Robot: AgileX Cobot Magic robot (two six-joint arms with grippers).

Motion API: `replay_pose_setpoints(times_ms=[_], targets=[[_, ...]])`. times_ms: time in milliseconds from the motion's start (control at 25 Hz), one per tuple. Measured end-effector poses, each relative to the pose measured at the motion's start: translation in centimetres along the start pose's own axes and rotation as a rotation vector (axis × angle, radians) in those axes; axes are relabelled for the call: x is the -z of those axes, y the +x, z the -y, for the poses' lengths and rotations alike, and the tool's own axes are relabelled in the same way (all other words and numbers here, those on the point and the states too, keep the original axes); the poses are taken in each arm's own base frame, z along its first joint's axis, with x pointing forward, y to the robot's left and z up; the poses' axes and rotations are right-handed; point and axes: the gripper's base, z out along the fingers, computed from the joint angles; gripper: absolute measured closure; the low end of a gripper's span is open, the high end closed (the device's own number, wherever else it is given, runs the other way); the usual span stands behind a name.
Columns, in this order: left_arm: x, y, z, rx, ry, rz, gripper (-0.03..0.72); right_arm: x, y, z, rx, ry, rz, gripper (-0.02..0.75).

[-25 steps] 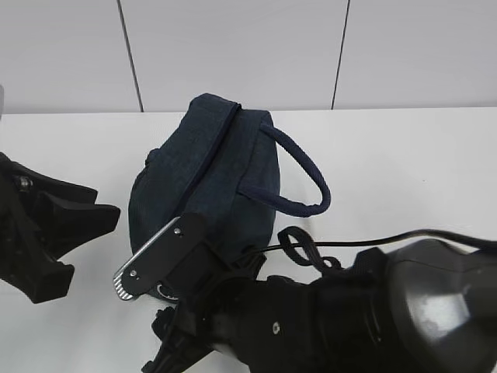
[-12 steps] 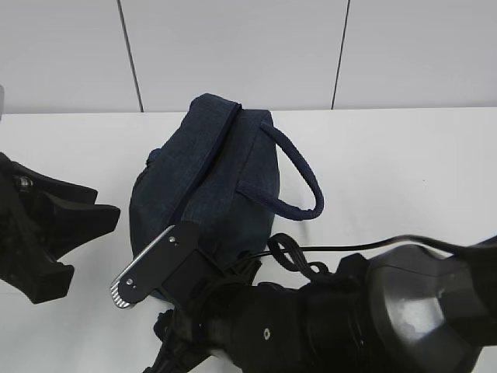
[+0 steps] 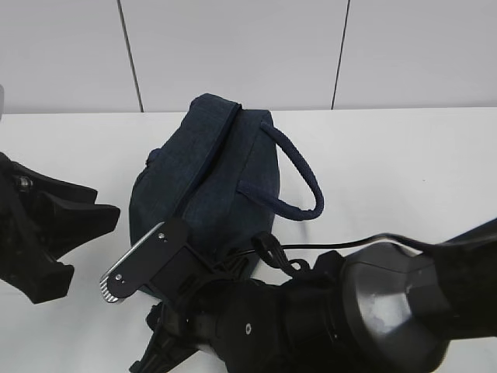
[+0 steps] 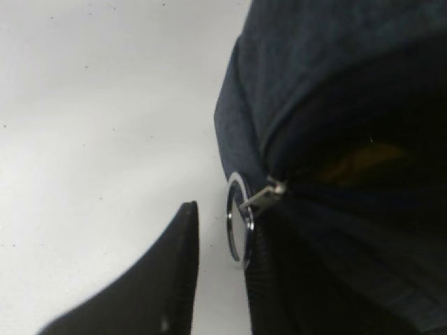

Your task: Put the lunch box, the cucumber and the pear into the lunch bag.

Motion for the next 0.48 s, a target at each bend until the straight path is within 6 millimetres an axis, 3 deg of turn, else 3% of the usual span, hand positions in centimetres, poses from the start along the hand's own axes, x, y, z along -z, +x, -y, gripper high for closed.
replay_pose_setpoints(times_ms=[120, 200, 480], targets=[[0.00, 0.00, 0.00, -0.001, 0.000, 0.000, 0.450, 0.00, -0.05, 0.15, -0.014, 0.016, 0.006, 0.677], [0.00, 0.00, 0.00, -0.002, 0.000, 0.000, 0.450, 0.00, -0.05, 0.23, -0.033, 0.025, 0.006, 0.733], [0.02, 0.07, -0.23, -0.032, -0.014, -0.006, 0.450, 0.32, -0.02, 0.20, -0.067, 0.015, -0.022, 0.732]])
